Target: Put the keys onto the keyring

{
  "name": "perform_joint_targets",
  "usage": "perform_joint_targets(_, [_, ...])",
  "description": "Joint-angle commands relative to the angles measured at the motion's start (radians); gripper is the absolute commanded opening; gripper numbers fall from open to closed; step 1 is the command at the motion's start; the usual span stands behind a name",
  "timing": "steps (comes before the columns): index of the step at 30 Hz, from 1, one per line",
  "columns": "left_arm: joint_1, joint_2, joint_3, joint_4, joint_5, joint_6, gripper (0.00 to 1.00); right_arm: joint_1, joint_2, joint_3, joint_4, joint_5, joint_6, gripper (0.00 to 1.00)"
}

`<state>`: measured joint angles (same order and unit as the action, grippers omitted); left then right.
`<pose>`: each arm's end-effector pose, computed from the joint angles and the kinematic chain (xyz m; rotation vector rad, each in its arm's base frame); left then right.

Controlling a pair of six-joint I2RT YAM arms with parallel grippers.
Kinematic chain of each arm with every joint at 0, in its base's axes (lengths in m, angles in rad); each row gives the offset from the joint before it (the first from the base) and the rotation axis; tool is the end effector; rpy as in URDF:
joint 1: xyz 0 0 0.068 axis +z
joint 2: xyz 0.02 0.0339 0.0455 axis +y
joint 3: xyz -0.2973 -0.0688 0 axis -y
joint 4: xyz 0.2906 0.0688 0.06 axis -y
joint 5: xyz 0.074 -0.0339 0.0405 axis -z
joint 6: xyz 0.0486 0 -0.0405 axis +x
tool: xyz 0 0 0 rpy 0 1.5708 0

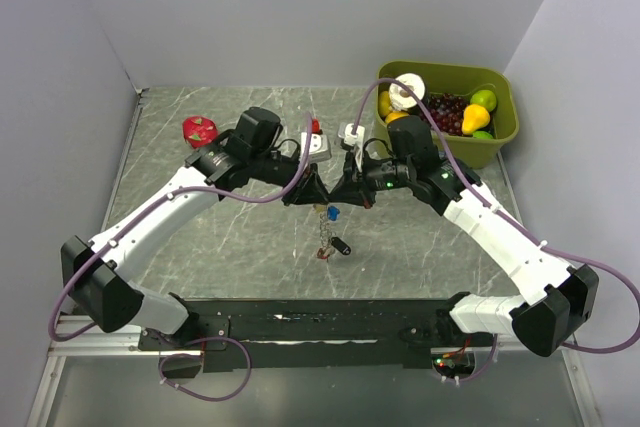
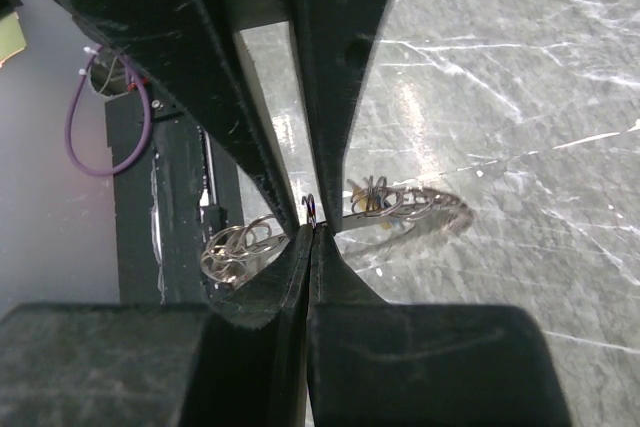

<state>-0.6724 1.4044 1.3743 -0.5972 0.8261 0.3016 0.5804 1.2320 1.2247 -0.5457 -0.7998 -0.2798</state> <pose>0.2513 -0.2457 0.3952 1.4112 1.6519 -1.1127 0.2351 0.1959 0.3951 -1.2889 1.6550 1.0238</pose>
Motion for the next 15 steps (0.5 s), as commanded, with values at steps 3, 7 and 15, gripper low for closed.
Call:
perform_joint_targets(3, [-0.007, -0.008, 0.045, -0.01, -0.019, 0.005, 0.01, 0.007, -0.042, 0.027, 0.066, -0.01, 0.005, 0.0])
perform_joint_targets(7, [-0.007, -0.019, 0.034, -0.001, -0.039, -0.004, 0.01, 0.007, -0.043, 0.024, 0.073, -0.013, 0.007, 0.0])
perform_joint_targets(15, [-0.001, -0.119, -0.081, 0.224, -0.038, -0.091, 0.01, -0.002, -0.12, -0.06, 0.216, -0.006, 0.082, 0.29])
